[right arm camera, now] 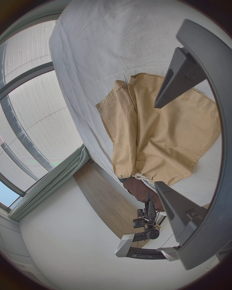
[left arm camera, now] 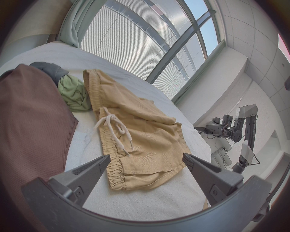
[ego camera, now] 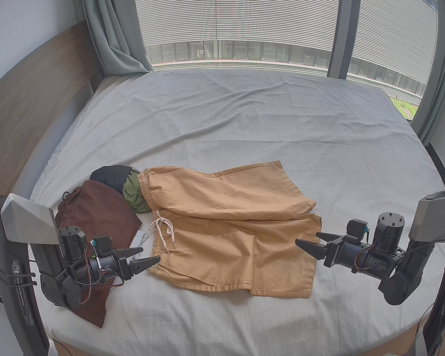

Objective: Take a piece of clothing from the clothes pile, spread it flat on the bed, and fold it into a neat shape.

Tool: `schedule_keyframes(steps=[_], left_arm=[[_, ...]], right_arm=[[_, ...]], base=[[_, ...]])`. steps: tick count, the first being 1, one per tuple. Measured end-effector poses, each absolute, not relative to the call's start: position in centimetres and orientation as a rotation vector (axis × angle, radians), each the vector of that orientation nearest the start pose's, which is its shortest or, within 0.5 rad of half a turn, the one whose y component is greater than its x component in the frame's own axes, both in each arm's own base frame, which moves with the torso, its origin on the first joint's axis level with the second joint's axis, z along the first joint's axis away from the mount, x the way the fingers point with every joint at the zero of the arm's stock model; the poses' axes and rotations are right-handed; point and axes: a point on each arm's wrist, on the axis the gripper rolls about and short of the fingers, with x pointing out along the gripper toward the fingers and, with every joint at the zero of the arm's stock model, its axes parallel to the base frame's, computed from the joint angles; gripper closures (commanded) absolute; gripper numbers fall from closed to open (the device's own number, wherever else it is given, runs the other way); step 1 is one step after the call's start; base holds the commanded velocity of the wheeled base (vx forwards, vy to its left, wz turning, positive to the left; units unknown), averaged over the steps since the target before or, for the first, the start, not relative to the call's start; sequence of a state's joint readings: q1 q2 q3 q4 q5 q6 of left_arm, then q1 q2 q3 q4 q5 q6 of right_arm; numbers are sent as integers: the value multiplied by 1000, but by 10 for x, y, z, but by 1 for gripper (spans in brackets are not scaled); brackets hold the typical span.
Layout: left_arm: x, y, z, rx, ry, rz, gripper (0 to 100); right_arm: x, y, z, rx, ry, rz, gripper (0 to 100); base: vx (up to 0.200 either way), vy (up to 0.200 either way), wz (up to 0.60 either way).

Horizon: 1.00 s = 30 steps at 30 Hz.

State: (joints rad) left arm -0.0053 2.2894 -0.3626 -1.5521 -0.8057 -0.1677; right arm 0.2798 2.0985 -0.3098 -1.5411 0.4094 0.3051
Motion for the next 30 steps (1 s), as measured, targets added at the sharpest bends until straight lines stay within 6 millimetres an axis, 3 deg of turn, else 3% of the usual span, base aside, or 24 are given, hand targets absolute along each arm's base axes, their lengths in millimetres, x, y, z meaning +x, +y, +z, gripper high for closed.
schedule_keyframes(steps=[17, 30], left_arm=[[307, -13, -41, -365, 522, -685, 0], [310, -18, -48, -562, 607, -596, 0]], right_arm=[[273, 87, 42, 309, 373, 637, 0], [274, 87, 38, 310, 382, 631, 0]], base=[[0, 0, 0], [0, 0, 0]])
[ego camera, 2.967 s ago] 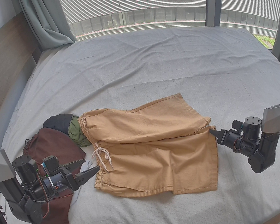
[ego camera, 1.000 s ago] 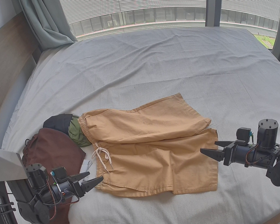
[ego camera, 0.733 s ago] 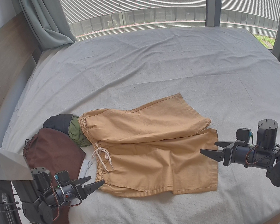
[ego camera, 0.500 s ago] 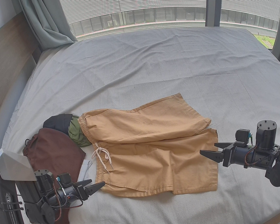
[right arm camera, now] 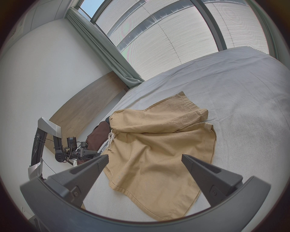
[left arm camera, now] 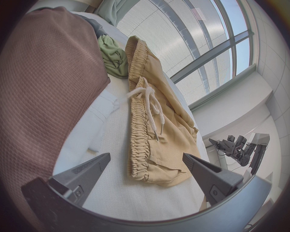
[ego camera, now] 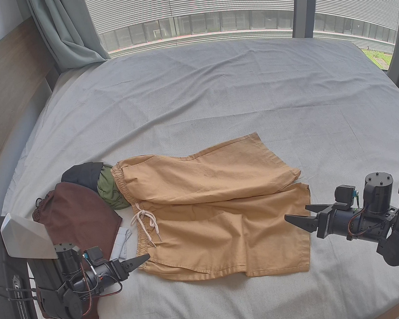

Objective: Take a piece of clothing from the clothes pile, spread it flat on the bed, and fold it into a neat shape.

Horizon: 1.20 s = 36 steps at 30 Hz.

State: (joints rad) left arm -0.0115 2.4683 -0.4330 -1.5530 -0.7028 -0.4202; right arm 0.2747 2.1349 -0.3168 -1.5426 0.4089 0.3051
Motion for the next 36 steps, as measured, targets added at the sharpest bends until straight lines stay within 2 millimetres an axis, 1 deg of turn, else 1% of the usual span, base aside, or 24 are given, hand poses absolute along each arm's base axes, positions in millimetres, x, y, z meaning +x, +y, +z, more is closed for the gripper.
schedule_keyframes(steps=[10, 11, 21, 25, 31, 36], left_arm=[[306, -28, -51, -573, 639, -616, 0], [306, -28, -51, -573, 640, -616, 100], [310, -29, -54, -564, 635, -619, 100], [311, -29, -55, -562, 631, -621, 100], [312, -28, -55, -556, 626, -624, 100], [311, -29, -55, -552, 627, -628, 100]], right_arm=[[275, 86, 37, 311, 384, 629, 0], [275, 86, 37, 311, 384, 629, 0], [273, 86, 35, 311, 399, 628, 0], [264, 84, 28, 297, 444, 636, 0], [243, 78, 14, 252, 543, 656, 0], [234, 75, -1, 253, 626, 638, 0]], base=[[0, 0, 0], [0, 0, 0], [0, 0, 0], [0, 0, 0], [0, 0, 0], [0, 0, 0]])
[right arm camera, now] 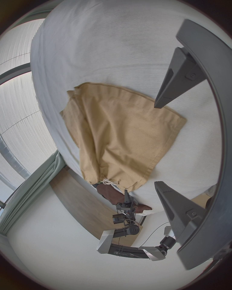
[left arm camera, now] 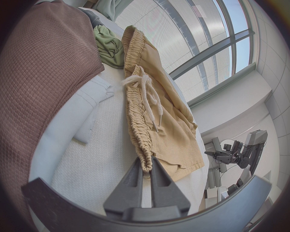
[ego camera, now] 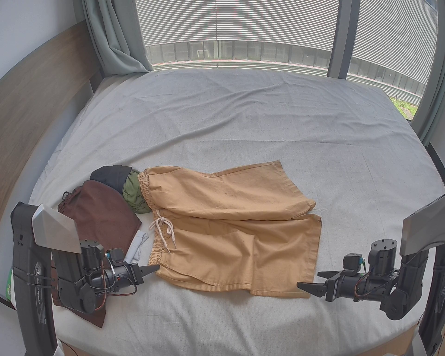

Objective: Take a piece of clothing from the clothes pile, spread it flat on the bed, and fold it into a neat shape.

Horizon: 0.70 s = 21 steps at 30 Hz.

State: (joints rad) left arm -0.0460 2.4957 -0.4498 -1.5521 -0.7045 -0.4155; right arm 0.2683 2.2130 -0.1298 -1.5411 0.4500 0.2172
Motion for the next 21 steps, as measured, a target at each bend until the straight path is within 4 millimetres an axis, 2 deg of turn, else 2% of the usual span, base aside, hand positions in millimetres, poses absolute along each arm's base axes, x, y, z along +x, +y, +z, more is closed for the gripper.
schedule_keyframes(steps=[9, 21], left_arm=[[311, -29, -55, -552, 628, -628, 100], [312, -28, -55, -552, 625, -625, 100]], right_arm=[[228, 70, -19, 270, 722, 607, 0], [239, 66, -46, 302, 789, 569, 0]], base=[[0, 0, 0], [0, 0, 0]])
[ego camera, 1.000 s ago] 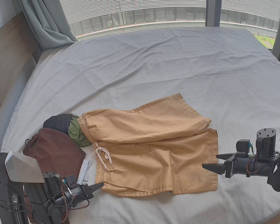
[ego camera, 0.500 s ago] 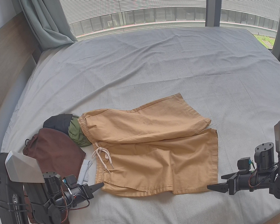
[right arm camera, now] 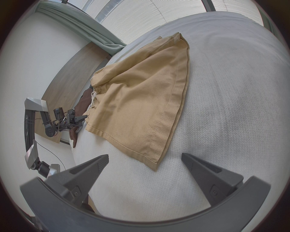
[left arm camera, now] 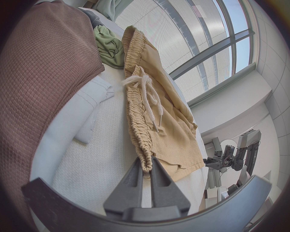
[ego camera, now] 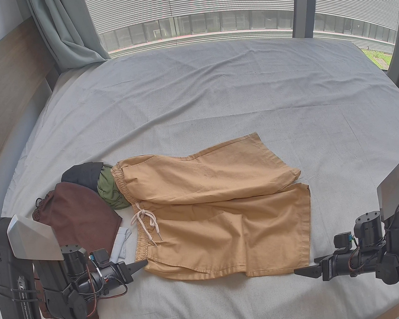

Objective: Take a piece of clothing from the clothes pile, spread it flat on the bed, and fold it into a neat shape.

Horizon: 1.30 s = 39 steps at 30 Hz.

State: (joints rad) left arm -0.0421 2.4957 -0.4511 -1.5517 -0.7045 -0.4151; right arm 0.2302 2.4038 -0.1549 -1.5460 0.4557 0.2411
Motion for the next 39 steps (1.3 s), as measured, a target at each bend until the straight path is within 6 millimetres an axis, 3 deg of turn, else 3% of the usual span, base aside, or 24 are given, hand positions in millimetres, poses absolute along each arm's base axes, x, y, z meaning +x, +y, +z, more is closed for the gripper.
schedule_keyframes(steps=[17, 18, 39], left_arm=[[312, -27, -55, -552, 624, -623, 100], [312, -27, -55, -552, 624, -622, 100], [306, -23, -55, -522, 625, -641, 100]], right_arm=[[253, 87, -53, 420, 801, 582, 0], [253, 88, -53, 419, 800, 584, 100], [250, 84, -52, 410, 809, 559, 100]], base=[[0, 0, 0], [0, 0, 0], [0, 0, 0]])
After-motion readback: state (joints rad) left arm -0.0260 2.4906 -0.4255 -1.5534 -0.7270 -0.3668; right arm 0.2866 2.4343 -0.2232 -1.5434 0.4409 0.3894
